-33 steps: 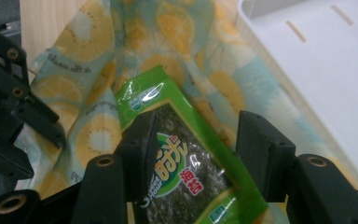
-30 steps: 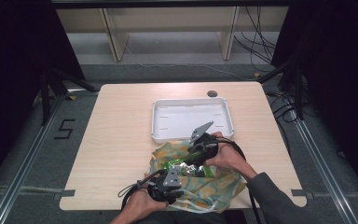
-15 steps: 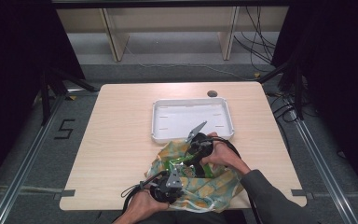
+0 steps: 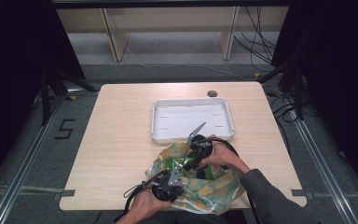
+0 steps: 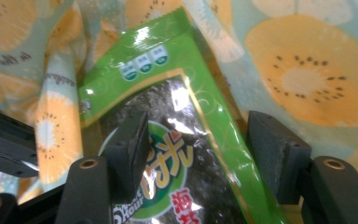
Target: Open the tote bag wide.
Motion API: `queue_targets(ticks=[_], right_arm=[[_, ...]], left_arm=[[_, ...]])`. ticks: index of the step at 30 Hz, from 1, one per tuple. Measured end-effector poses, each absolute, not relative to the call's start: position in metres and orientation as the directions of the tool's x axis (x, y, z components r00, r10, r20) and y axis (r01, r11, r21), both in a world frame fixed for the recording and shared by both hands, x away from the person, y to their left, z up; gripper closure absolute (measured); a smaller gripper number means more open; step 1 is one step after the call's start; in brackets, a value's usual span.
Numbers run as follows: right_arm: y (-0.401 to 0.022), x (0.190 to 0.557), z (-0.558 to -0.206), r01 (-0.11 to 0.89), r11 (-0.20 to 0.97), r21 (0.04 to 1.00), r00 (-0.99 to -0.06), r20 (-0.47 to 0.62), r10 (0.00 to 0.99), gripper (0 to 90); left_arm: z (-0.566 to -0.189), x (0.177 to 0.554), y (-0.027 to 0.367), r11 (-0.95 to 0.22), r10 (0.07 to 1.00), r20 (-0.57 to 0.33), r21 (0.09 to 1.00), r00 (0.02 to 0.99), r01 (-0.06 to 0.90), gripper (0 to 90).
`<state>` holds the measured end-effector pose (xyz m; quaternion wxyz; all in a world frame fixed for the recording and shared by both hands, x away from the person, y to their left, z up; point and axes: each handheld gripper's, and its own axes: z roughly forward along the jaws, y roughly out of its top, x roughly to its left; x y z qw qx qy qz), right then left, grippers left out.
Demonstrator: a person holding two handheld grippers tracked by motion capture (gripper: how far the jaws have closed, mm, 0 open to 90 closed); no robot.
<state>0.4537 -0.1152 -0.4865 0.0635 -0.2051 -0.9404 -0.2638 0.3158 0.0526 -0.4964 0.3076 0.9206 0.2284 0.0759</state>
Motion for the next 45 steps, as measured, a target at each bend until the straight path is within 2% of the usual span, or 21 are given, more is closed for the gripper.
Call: queue_targets(ticks=[1, 6, 9, 19, 20, 23, 24, 26, 28, 30, 34, 38, 39, 41, 45], right_arm=[[-0.115, 0.453, -0.486, 0.432, 0.777, 0.457, -0.902, 0.240, 0.360, 41.6], [-0.116, 0.452, -0.483, 0.442, 0.768, 0.463, -0.895, 0.280, 0.347, 43.4], [-0.118, 0.449, -0.475, 0.468, 0.756, 0.459, -0.879, 0.327, 0.345, 49.4], [-0.119, 0.445, -0.460, 0.453, 0.753, 0.478, -0.888, 0.319, 0.332, 58.1], [-0.119, 0.445, -0.456, 0.442, 0.752, 0.490, -0.892, 0.327, 0.311, 63.1], [-0.118, 0.440, -0.449, 0.437, 0.756, 0.488, -0.893, 0.335, 0.300, 67.8], [-0.116, 0.440, -0.448, 0.399, 0.758, 0.515, -0.910, 0.322, 0.260, 69.8], [-0.116, 0.438, -0.445, 0.431, 0.755, 0.493, -0.894, 0.349, 0.283, 71.8], [-0.115, 0.436, -0.440, 0.410, 0.755, 0.512, -0.905, 0.335, 0.264, 74.6], [-0.116, 0.436, -0.436, 0.368, 0.759, 0.537, -0.925, 0.298, 0.237, 75.2], [-0.118, 0.434, -0.433, 0.371, 0.760, 0.533, -0.925, 0.284, 0.252, 75.5], [-0.121, 0.435, -0.428, 0.335, 0.751, 0.569, -0.941, 0.248, 0.233, 75.7], [-0.123, 0.434, -0.426, 0.358, 0.749, 0.558, -0.933, 0.248, 0.262, 75.7], [-0.126, 0.435, -0.421, 0.345, 0.738, 0.580, -0.938, 0.239, 0.250, 75.7], [-0.138, 0.438, -0.408, 0.356, 0.703, 0.615, -0.934, 0.204, 0.294, 75.9]], left_arm=[[-0.496, 0.317, 0.053, -0.721, 0.451, 0.015, 0.595, 0.892, 0.355, 88.4], [-0.498, 0.315, 0.051, -0.701, 0.479, -0.001, 0.601, 0.878, 0.384, 88.7], [-0.498, 0.316, 0.052, -0.699, 0.483, -0.005, 0.601, 0.876, 0.389, 88.8], [-0.498, 0.317, 0.053, -0.703, 0.482, -0.004, 0.596, 0.876, 0.389, 88.7], [-0.497, 0.318, 0.054, -0.703, 0.483, 0.001, 0.596, 0.876, 0.387, 88.6], [-0.498, 0.319, 0.054, -0.689, 0.495, 0.000, 0.610, 0.869, 0.392, 88.5], [-0.498, 0.318, 0.054, -0.682, 0.502, -0.008, 0.611, 0.865, 0.402, 88.4], [-0.497, 0.320, 0.055, -0.690, 0.496, 0.011, 0.612, 0.868, 0.386, 88.4], [-0.496, 0.319, 0.056, -0.677, 0.507, -0.004, 0.617, 0.862, 0.401, 88.2], [-0.496, 0.318, 0.056, -0.675, 0.509, -0.006, 0.618, 0.861, 0.403, 88.2], [-0.495, 0.318, 0.056, -0.674, 0.506, -0.004, 0.622, 0.863, 0.398, 88.1], [-0.491, 0.318, 0.057, -0.669, 0.503, -0.002, 0.633, 0.865, 0.390, 87.8], [-0.489, 0.318, 0.058, -0.666, 0.504, 0.003, 0.638, 0.863, 0.387, 87.7], [-0.487, 0.319, 0.060, -0.661, 0.509, 0.004, 0.642, 0.861, 0.388, 87.6], [-0.486, 0.320, 0.063, -0.663, 0.506, 0.013, 0.645, 0.862, 0.380, 87.1]])
